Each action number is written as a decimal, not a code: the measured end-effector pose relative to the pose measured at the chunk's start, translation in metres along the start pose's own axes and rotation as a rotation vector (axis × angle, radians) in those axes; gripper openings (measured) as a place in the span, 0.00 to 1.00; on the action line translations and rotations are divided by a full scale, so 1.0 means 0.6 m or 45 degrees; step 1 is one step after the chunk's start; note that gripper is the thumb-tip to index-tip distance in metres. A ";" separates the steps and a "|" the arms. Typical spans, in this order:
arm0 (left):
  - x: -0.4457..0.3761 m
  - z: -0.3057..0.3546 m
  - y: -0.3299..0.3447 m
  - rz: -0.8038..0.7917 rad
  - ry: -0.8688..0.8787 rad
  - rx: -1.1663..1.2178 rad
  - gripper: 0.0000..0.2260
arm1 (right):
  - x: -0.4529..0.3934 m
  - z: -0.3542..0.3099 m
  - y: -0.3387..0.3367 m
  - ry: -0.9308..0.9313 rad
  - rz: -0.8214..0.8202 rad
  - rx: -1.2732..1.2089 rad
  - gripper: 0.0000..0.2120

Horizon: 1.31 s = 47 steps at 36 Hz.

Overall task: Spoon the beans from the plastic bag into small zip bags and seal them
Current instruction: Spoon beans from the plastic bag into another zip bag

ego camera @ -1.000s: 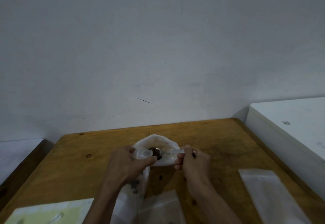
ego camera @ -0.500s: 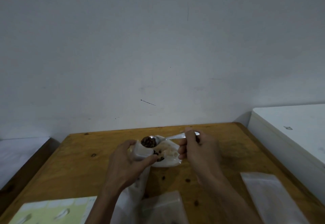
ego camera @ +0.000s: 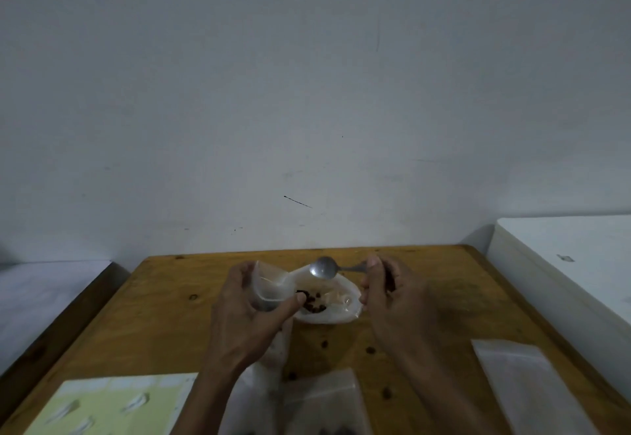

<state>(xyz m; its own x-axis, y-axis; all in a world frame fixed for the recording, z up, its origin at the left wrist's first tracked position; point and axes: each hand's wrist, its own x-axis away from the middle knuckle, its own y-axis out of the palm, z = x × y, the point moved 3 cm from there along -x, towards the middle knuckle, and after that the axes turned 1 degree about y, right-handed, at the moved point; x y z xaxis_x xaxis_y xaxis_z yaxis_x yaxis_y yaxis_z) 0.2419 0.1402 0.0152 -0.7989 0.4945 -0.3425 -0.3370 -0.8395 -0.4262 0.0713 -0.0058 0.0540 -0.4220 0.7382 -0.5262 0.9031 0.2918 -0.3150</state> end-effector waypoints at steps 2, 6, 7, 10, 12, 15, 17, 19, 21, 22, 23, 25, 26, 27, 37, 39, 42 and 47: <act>0.000 -0.001 -0.004 0.028 -0.003 0.043 0.43 | 0.008 0.021 0.010 0.025 -0.043 0.095 0.10; -0.002 0.001 -0.012 0.082 0.004 0.086 0.43 | 0.017 0.072 0.034 0.146 -0.091 0.231 0.11; -0.003 0.003 -0.014 0.098 0.002 0.101 0.43 | 0.017 0.084 0.038 0.197 -0.109 0.234 0.12; -0.007 0.013 -0.018 0.151 -0.004 0.196 0.41 | 0.011 0.111 0.046 0.299 -0.135 0.271 0.11; -0.012 0.022 -0.022 0.185 -0.006 0.272 0.40 | 0.003 0.121 0.049 0.355 -0.165 0.301 0.11; -0.021 0.029 -0.023 0.198 0.000 0.333 0.40 | -0.006 0.124 0.055 0.395 -0.241 0.577 0.20; -0.026 0.032 -0.022 0.205 0.002 0.360 0.40 | -0.006 0.098 0.050 0.302 -0.197 0.651 0.21; -0.028 0.038 -0.021 0.210 0.000 0.396 0.41 | -0.006 0.055 0.045 0.136 -0.199 0.526 0.20; -0.027 0.045 -0.017 0.204 0.000 0.420 0.41 | -0.003 0.013 0.047 0.016 -0.307 0.380 0.20; -0.026 0.049 -0.013 0.195 -0.004 0.429 0.41 | -0.002 -0.008 0.051 -0.007 -0.379 0.292 0.21; -0.025 0.053 -0.011 0.181 -0.007 0.442 0.42 | -0.001 -0.026 0.056 -0.021 -0.443 0.202 0.22; -0.019 0.060 -0.005 0.142 -0.015 0.480 0.44 | -0.001 -0.053 0.069 -0.077 -0.521 0.074 0.18; -0.015 0.061 -0.004 0.120 -0.022 0.506 0.45 | -0.001 -0.062 0.074 -0.101 -0.520 0.033 0.14; -0.011 0.064 -0.004 0.099 -0.029 0.542 0.43 | -0.001 -0.066 0.077 -0.107 -0.488 -0.011 0.11; 0.004 0.069 -0.051 0.159 0.019 0.756 0.09 | -0.005 -0.040 0.047 0.206 -0.459 -0.442 0.01; 0.008 0.075 -0.052 0.130 0.034 0.756 0.10 | -0.004 -0.049 0.041 0.265 -0.529 -0.591 0.05; 0.014 0.083 -0.052 0.068 0.048 0.783 0.11 | -0.007 -0.057 0.034 0.307 -0.569 -0.629 0.08; 0.027 0.095 -0.045 -0.166 -0.009 0.860 0.11 | -0.006 -0.057 0.027 0.292 -0.554 -0.591 0.10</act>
<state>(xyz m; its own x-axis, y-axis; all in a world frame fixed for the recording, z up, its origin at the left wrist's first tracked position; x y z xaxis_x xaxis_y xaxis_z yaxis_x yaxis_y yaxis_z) 0.2101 0.1582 0.0688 -0.7331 0.6015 -0.3175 -0.6655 -0.7306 0.1525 0.0904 0.0168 0.0776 -0.7738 0.5897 -0.2312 0.6164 0.7850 -0.0611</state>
